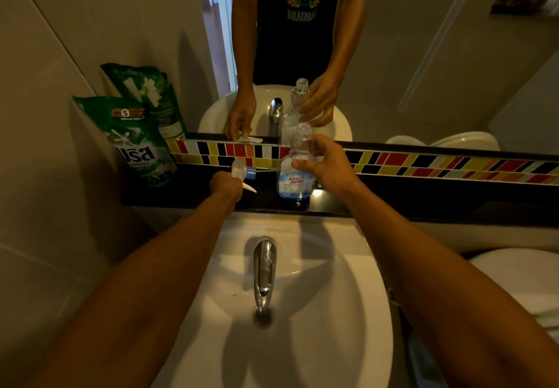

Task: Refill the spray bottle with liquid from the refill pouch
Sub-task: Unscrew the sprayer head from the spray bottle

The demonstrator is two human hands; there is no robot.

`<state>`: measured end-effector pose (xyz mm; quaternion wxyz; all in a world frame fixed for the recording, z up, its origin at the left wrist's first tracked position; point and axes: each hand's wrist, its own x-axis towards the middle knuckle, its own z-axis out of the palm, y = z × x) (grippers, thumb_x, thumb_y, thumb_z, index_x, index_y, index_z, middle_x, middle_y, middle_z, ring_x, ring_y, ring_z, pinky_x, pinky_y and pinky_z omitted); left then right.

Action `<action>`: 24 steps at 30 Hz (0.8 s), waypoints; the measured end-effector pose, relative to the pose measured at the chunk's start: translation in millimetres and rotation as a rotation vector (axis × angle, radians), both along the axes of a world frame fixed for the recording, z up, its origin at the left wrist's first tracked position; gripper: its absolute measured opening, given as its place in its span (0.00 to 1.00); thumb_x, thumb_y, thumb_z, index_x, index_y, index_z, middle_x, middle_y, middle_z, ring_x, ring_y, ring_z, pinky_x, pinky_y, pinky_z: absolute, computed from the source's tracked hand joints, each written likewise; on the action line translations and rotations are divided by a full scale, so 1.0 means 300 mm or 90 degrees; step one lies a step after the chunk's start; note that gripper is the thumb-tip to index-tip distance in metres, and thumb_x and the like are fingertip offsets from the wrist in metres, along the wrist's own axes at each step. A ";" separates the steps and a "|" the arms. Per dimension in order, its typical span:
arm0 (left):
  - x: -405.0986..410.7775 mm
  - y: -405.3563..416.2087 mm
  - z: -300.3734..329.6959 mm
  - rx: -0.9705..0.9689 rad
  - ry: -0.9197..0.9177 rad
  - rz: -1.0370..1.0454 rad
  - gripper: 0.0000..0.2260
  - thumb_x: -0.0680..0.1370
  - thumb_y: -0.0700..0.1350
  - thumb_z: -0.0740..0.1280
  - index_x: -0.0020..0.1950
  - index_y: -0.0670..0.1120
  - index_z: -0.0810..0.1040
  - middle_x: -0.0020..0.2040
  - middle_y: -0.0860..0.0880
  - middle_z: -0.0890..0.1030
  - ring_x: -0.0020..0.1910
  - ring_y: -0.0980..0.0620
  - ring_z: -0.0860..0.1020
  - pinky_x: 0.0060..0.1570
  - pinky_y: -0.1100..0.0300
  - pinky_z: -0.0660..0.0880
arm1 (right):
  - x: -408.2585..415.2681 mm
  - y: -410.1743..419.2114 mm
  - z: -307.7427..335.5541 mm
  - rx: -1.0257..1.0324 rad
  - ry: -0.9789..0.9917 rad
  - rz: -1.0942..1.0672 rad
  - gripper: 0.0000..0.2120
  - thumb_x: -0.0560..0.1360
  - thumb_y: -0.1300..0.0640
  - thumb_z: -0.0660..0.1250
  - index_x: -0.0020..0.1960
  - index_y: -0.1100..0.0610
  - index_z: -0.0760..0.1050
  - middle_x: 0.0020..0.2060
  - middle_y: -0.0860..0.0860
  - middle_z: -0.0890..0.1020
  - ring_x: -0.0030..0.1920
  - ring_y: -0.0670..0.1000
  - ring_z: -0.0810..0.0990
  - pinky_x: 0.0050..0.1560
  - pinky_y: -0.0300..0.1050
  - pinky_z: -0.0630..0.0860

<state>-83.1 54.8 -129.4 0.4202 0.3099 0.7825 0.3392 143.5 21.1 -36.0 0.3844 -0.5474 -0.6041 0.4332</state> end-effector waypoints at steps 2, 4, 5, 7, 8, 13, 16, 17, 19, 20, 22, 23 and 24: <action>-0.015 0.009 -0.006 -0.010 0.040 -0.037 0.13 0.80 0.37 0.64 0.64 0.37 0.76 0.58 0.36 0.80 0.56 0.38 0.81 0.54 0.48 0.80 | -0.006 -0.002 -0.011 -0.005 0.016 -0.007 0.20 0.76 0.64 0.75 0.65 0.52 0.76 0.55 0.42 0.82 0.57 0.46 0.82 0.60 0.52 0.82; -0.018 0.012 -0.005 -0.007 0.069 -0.074 0.14 0.79 0.37 0.63 0.63 0.36 0.77 0.60 0.36 0.80 0.58 0.37 0.80 0.57 0.46 0.79 | -0.009 -0.008 -0.020 0.000 0.029 -0.015 0.19 0.77 0.64 0.74 0.64 0.50 0.76 0.56 0.43 0.82 0.61 0.48 0.81 0.62 0.54 0.82; -0.012 0.012 -0.008 -0.003 0.086 -0.076 0.14 0.79 0.36 0.64 0.64 0.37 0.77 0.61 0.36 0.80 0.59 0.37 0.80 0.58 0.46 0.79 | -0.010 -0.010 -0.025 0.005 0.032 -0.019 0.20 0.77 0.64 0.74 0.65 0.51 0.76 0.57 0.44 0.82 0.62 0.49 0.81 0.63 0.55 0.81; 0.011 0.002 -0.002 0.011 0.123 -0.063 0.14 0.79 0.34 0.65 0.65 0.38 0.76 0.62 0.37 0.78 0.60 0.38 0.79 0.58 0.47 0.78 | -0.012 -0.015 -0.032 0.013 0.029 -0.028 0.22 0.77 0.63 0.74 0.68 0.54 0.75 0.61 0.46 0.81 0.64 0.49 0.80 0.63 0.55 0.81; 0.025 -0.003 -0.004 0.019 0.137 -0.063 0.14 0.79 0.34 0.65 0.65 0.39 0.76 0.63 0.37 0.77 0.61 0.38 0.78 0.59 0.47 0.78 | -0.012 -0.016 -0.035 0.014 0.024 -0.031 0.23 0.77 0.63 0.74 0.70 0.54 0.75 0.62 0.47 0.81 0.63 0.47 0.80 0.63 0.54 0.81; 0.043 -0.008 -0.046 0.060 0.151 -0.113 0.11 0.80 0.38 0.66 0.63 0.41 0.77 0.62 0.39 0.78 0.59 0.39 0.78 0.58 0.45 0.78 | -0.014 -0.016 -0.043 0.016 0.021 -0.039 0.24 0.77 0.62 0.74 0.71 0.53 0.74 0.65 0.49 0.80 0.65 0.47 0.78 0.61 0.49 0.80; 0.051 -0.013 -0.058 0.070 0.165 -0.130 0.14 0.78 0.36 0.68 0.63 0.42 0.77 0.62 0.40 0.77 0.59 0.38 0.79 0.57 0.45 0.79 | -0.015 -0.017 -0.045 0.014 0.018 -0.047 0.25 0.77 0.63 0.74 0.72 0.53 0.73 0.66 0.50 0.80 0.64 0.47 0.77 0.59 0.46 0.80; 0.049 -0.011 -0.066 0.070 0.162 -0.128 0.15 0.77 0.35 0.68 0.64 0.43 0.76 0.62 0.39 0.77 0.58 0.38 0.79 0.56 0.44 0.79 | -0.017 -0.018 -0.046 0.013 0.019 -0.049 0.26 0.77 0.64 0.74 0.72 0.52 0.73 0.66 0.49 0.80 0.65 0.47 0.77 0.60 0.48 0.80; 0.045 -0.014 -0.071 0.068 0.149 -0.117 0.18 0.77 0.34 0.68 0.66 0.43 0.75 0.63 0.38 0.77 0.57 0.38 0.80 0.55 0.43 0.80 | -0.020 -0.021 -0.050 0.008 0.020 -0.050 0.27 0.77 0.64 0.74 0.73 0.52 0.72 0.67 0.50 0.79 0.67 0.50 0.78 0.63 0.54 0.81; 0.042 -0.016 -0.074 0.071 0.147 -0.113 0.18 0.77 0.34 0.68 0.67 0.44 0.74 0.63 0.38 0.77 0.57 0.38 0.80 0.55 0.43 0.80 | -0.021 -0.024 -0.051 0.006 0.020 -0.048 0.28 0.77 0.64 0.74 0.74 0.52 0.72 0.68 0.50 0.79 0.68 0.51 0.78 0.65 0.56 0.80; 0.038 -0.040 -0.053 0.085 0.156 -0.120 0.18 0.78 0.36 0.67 0.68 0.45 0.74 0.63 0.39 0.77 0.58 0.38 0.80 0.55 0.43 0.80 | -0.028 -0.037 -0.053 0.007 0.023 -0.048 0.31 0.77 0.64 0.74 0.77 0.51 0.69 0.71 0.51 0.77 0.71 0.53 0.77 0.66 0.56 0.80; 0.034 -0.058 -0.033 0.097 0.162 -0.124 0.18 0.78 0.37 0.67 0.68 0.45 0.73 0.64 0.40 0.76 0.59 0.39 0.80 0.56 0.43 0.79 | -0.032 -0.047 -0.056 0.015 0.021 -0.061 0.34 0.76 0.62 0.75 0.78 0.51 0.67 0.73 0.51 0.75 0.72 0.53 0.75 0.65 0.54 0.80; 0.026 -0.078 -0.010 0.110 0.169 -0.124 0.18 0.79 0.38 0.67 0.69 0.44 0.72 0.65 0.40 0.76 0.60 0.39 0.79 0.58 0.44 0.78 | -0.040 -0.062 -0.059 0.034 0.004 -0.092 0.36 0.75 0.60 0.76 0.79 0.50 0.65 0.74 0.50 0.73 0.72 0.52 0.74 0.64 0.52 0.80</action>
